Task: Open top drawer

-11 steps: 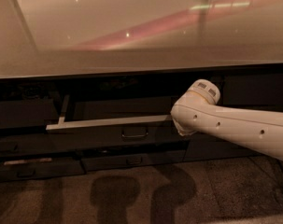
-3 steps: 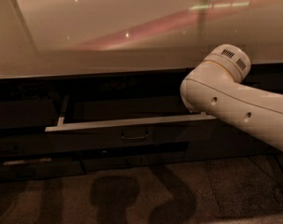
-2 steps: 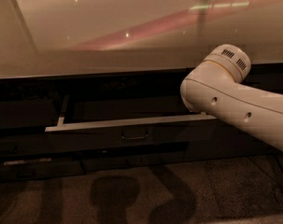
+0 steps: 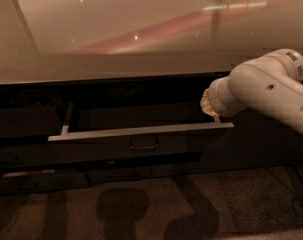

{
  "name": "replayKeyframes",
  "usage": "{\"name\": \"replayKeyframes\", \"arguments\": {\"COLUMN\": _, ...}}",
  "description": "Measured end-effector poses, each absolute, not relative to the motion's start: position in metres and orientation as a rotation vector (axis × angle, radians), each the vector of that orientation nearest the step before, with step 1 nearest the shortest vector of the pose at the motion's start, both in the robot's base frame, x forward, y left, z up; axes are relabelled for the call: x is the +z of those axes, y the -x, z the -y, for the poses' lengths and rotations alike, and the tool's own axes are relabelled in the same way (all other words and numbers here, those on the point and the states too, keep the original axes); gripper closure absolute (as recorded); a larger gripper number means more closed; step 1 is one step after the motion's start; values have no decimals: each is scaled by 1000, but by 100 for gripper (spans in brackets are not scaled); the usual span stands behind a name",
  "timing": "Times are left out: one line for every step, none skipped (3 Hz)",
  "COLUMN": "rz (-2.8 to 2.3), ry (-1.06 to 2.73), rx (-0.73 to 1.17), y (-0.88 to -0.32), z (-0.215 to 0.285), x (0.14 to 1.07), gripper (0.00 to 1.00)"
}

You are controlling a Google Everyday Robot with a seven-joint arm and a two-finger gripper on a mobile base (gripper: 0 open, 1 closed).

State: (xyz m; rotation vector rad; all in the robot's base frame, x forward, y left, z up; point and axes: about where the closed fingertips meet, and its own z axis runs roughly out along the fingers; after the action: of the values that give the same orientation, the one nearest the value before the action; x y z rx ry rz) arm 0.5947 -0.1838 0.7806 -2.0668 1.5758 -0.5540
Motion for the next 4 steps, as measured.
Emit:
{"name": "replayKeyframes", "arguments": {"rz": -1515, "ry": 2047, "rx": -394, "y": -592, "z": 181, "x": 778, "gripper": 100}}
{"name": "replayKeyframes", "arguments": {"rz": -1466, "ry": 2074, "rx": -389, "y": -592, "z": 176, "x": 779, "gripper": 100}}
{"name": "replayKeyframes", "arguments": {"rz": -1466, "ry": 2074, "rx": -389, "y": -592, "z": 176, "x": 779, "gripper": 100}}
{"name": "replayKeyframes", "arguments": {"rz": -1592, "ry": 2095, "rx": -330, "y": -611, "z": 196, "x": 732, "gripper": 100}}
